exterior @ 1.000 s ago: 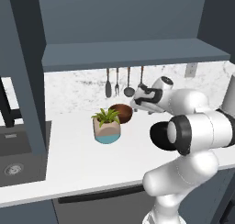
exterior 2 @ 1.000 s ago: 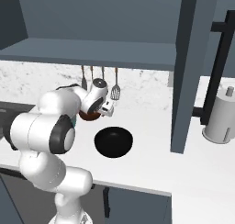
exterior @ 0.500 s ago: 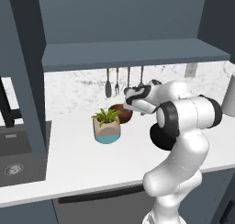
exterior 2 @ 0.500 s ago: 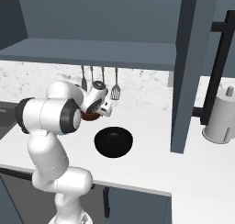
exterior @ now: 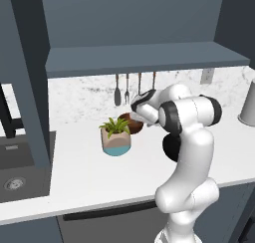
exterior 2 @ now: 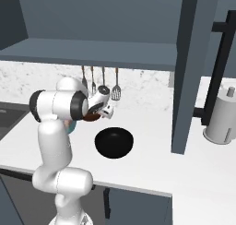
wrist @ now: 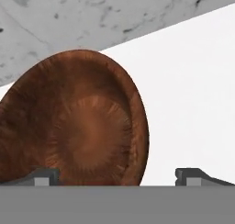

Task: Pick up the bowls on the counter and stack them on top of one another in the open cabinet. Place the smaller bowl on top of the larger bowl.

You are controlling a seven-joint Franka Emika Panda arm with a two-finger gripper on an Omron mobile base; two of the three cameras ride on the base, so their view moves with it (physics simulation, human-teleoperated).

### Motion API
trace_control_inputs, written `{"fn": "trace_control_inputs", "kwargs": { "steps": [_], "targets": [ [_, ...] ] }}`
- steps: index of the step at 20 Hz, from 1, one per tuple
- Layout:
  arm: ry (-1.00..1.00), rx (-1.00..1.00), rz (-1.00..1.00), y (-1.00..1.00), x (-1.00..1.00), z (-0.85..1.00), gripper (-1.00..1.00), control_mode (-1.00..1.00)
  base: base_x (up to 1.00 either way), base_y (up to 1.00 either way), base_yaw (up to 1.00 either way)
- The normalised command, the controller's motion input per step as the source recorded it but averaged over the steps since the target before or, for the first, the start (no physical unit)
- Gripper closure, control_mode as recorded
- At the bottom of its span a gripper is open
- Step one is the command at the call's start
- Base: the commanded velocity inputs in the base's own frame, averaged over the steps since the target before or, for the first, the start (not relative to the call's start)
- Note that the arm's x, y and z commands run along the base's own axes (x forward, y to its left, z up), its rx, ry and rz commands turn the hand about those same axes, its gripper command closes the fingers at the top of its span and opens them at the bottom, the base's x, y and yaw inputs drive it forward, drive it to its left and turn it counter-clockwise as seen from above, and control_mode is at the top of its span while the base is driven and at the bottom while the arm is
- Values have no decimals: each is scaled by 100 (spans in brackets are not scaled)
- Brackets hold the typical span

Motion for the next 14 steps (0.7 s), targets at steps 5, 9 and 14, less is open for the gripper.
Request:
{"fn": "trace_control_inputs", "kwargs": {
  "steps": [5,9,14],
  "targets": [
    [7,0,0,1,29,-46,100,-100,0,0,0],
    [0,0,0,0,6,-2,100,-100,0,0,0],
    [-3,0,0,0,-1,5,100,-100,0,0,0]
  ]
}}
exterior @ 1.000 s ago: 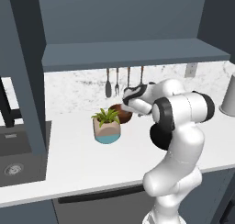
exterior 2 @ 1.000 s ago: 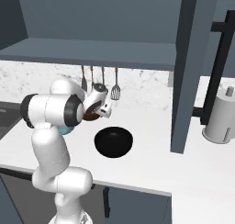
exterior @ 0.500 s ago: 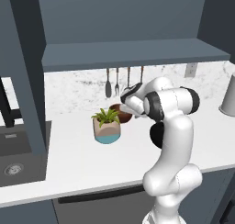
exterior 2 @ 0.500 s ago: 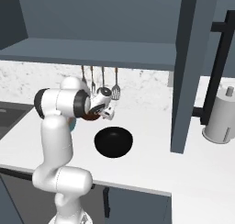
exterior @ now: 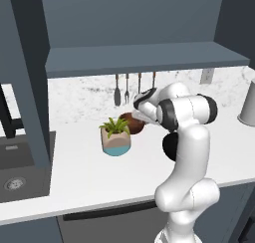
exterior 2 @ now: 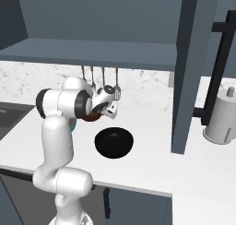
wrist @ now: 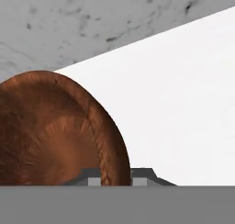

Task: Pick up the bowls on the counter and stack them on top of one another in the open cabinet. Place the smaller bowl on top of the larger bowl.

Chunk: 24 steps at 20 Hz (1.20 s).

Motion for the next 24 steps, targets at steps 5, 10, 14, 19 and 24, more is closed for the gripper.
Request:
{"fn": "trace_control_inputs", "kwargs": {
  "steps": [5,10,14,19,24],
  "targets": [
    [-25,0,-7,-4,-43,56,100,-100,0,0,0],
    [-20,0,-4,-33,-95,46,100,-100,0,0,0],
    [-7,7,-8,-55,-100,78,100,-100,0,0,0],
    [5,20,-14,-89,-100,88,100,-100,0,0,0],
    [27,20,-15,-96,-96,32,100,-100,0,0,0]
  ]
}}
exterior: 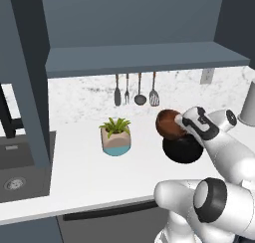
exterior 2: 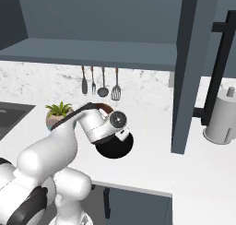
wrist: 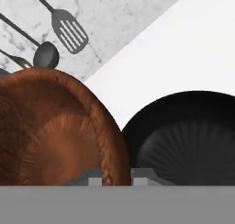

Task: Pick up the bowls on the counter and stack them on top of one another in the open cabinet. Place the smaller bowl on top of the larger bowl.

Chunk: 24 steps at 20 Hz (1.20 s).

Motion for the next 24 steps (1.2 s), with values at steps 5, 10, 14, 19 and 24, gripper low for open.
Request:
{"fn": "trace_control_inputs", "kwargs": {
  "steps": [5,10,14,19,24],
  "targets": [
    [30,-6,-7,-18,-18,-1,100,-100,0,0,0],
    [12,-3,0,-5,4,-42,100,-100,0,0,0],
    [2,-1,0,-35,-2,-50,100,-100,0,0,0],
    [0,0,0,-31,-3,-32,100,-100,0,0,0],
    [1,0,0,-7,15,-12,-100,-100,0,0,0]
  ]
}}
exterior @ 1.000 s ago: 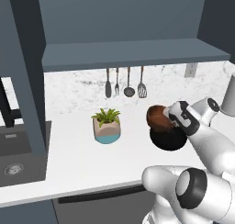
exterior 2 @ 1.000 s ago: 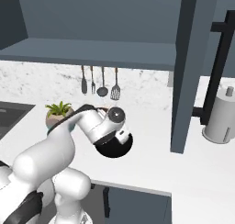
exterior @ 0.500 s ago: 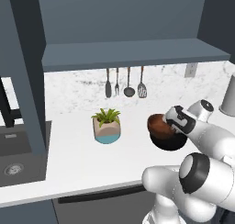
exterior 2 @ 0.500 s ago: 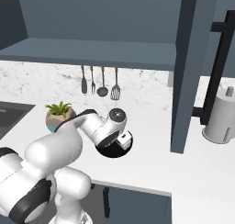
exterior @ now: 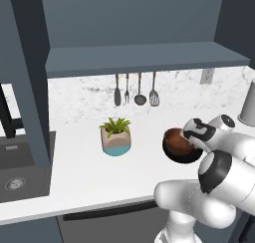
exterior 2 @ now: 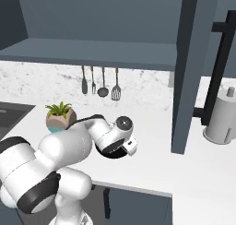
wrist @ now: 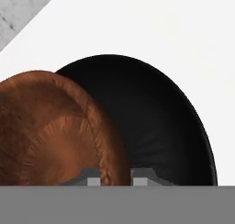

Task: Pick up the bowls on the counter and stack them on top of one another in the open cabinet. Place the smaller bowl on top of the larger bowl.

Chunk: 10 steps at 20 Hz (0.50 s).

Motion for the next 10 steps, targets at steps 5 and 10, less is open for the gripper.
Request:
{"fn": "trace_control_inputs", "kwargs": {
  "steps": [5,10],
  "targets": [
    [1,3,-1,-10,9,34,-100,-100,0,0,0],
    [8,22,-8,-63,-58,66,-100,-100,0,0,0]
  ]
}}
